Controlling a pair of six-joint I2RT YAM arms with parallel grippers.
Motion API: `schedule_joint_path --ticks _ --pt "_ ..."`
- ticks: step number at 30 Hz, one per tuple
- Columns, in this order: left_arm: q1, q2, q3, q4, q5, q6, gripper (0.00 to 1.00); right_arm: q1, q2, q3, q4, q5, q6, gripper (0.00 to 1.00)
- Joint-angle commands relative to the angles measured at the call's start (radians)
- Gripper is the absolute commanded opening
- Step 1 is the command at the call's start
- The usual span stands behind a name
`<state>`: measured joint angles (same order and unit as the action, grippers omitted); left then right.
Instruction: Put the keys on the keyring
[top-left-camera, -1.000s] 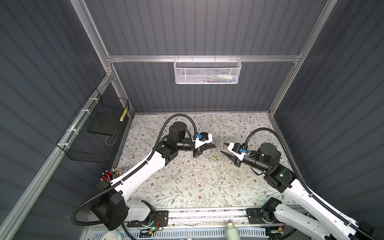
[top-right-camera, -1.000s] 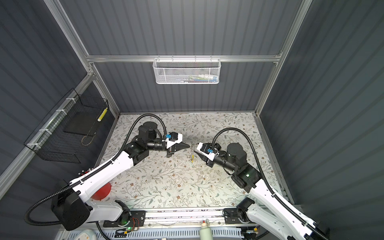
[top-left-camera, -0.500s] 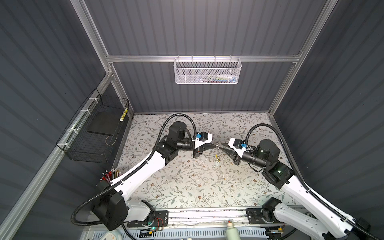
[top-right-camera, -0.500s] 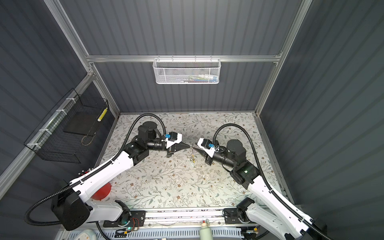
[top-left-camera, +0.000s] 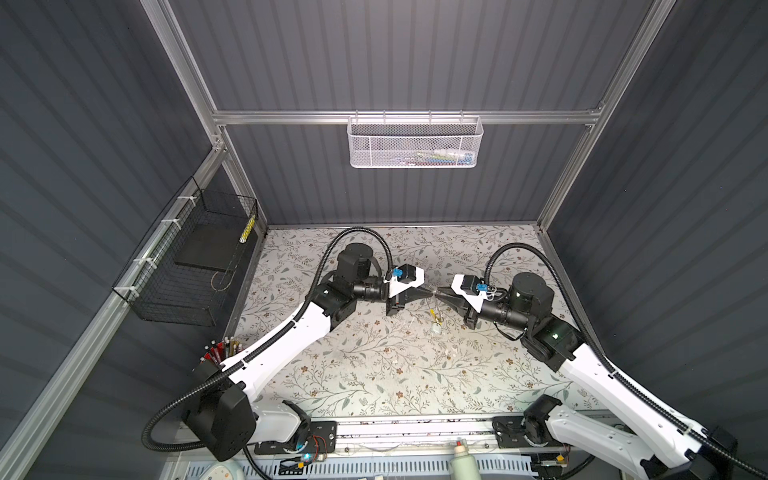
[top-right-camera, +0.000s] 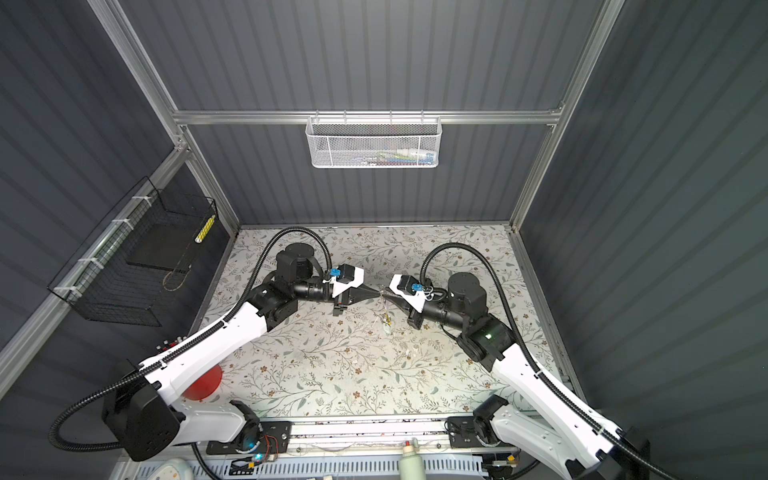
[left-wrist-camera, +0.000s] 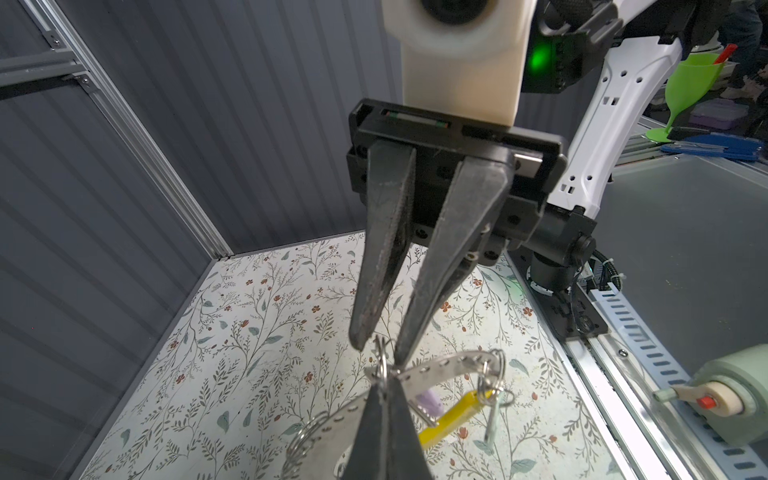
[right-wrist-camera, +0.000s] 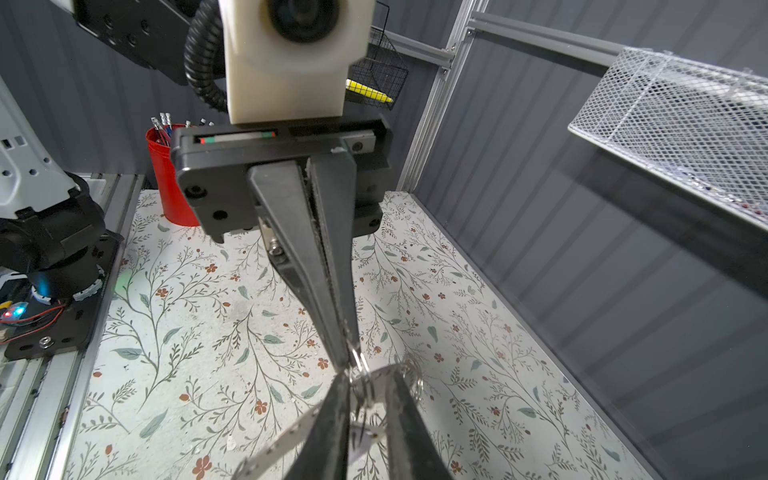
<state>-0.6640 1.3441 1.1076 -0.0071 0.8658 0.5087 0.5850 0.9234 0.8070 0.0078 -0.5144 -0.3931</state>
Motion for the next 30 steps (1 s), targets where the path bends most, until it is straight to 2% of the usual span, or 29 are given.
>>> schedule_joint_path --ticks 1,12,18,22,24,30 --pt "0.003 -0.02 0.021 -0.011 0.028 0.017 0.0 -0.003 0.002 0.035 -0.054 -0.031 -0.026 0.19" --pt "0.0 -0.011 0.031 -0.033 0.028 0.03 0.0 -0.003 0.001 0.058 -0.07 -0.051 -0.046 0.02" --pt "-0.005 -0.005 0.049 -0.079 -0.009 0.065 0.0 -0.004 0.007 0.089 -0.119 -0.05 -0.038 0.0" --pt "-0.005 -0.008 0.107 -0.224 -0.142 0.189 0.25 -0.004 0.034 0.171 -0.288 -0.022 -0.051 0.0" --pt "-0.005 -0.005 0.143 -0.295 -0.198 0.252 0.28 -0.003 0.058 0.221 -0.388 -0.007 -0.055 0.0" --pt "-0.042 0.025 0.231 -0.427 -0.328 0.364 0.29 -0.002 0.124 0.314 -0.556 0.029 -0.055 0.0"
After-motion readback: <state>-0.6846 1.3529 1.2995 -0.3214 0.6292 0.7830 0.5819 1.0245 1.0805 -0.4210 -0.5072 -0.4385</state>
